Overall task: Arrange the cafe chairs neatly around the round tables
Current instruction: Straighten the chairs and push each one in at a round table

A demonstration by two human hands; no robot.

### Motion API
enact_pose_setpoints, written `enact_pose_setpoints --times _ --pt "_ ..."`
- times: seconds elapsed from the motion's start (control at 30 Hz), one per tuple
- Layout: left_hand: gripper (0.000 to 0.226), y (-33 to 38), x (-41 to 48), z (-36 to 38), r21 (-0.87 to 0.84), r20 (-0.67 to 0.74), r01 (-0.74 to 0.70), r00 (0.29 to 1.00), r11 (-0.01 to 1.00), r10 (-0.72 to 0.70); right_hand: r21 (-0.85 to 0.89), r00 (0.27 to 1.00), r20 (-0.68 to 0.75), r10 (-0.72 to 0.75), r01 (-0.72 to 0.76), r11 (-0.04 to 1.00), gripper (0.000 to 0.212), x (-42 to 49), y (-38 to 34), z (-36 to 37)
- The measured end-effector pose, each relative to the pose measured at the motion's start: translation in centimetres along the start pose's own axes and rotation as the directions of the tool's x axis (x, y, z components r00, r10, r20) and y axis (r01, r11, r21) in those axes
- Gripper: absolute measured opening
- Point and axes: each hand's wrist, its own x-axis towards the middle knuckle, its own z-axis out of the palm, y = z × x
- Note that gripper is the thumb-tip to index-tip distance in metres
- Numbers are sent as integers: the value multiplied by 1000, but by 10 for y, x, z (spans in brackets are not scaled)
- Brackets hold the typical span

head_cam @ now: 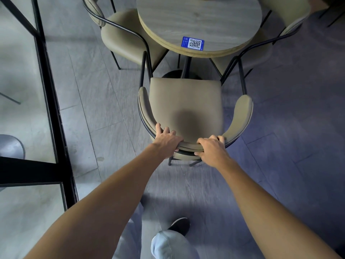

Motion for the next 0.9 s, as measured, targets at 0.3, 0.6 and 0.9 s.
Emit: enact_pose_setpoints --times 0.3,0.6,0.9 --pt "32 4 -12 7 -30 1 -17 1000 999 17 -1 1000 -15 -10 10 1000 35 -14 -2 8" --pt "33 3 -11 10 -22 -16 -34 999 999 33 -12 1000 -27 0 0 1000 37 -16 -4 9" --pt "37 5 -11 9 9 -22 -19 1000 1000 19 -8 999 -20 -31 31 999 38 -16 -1 8"
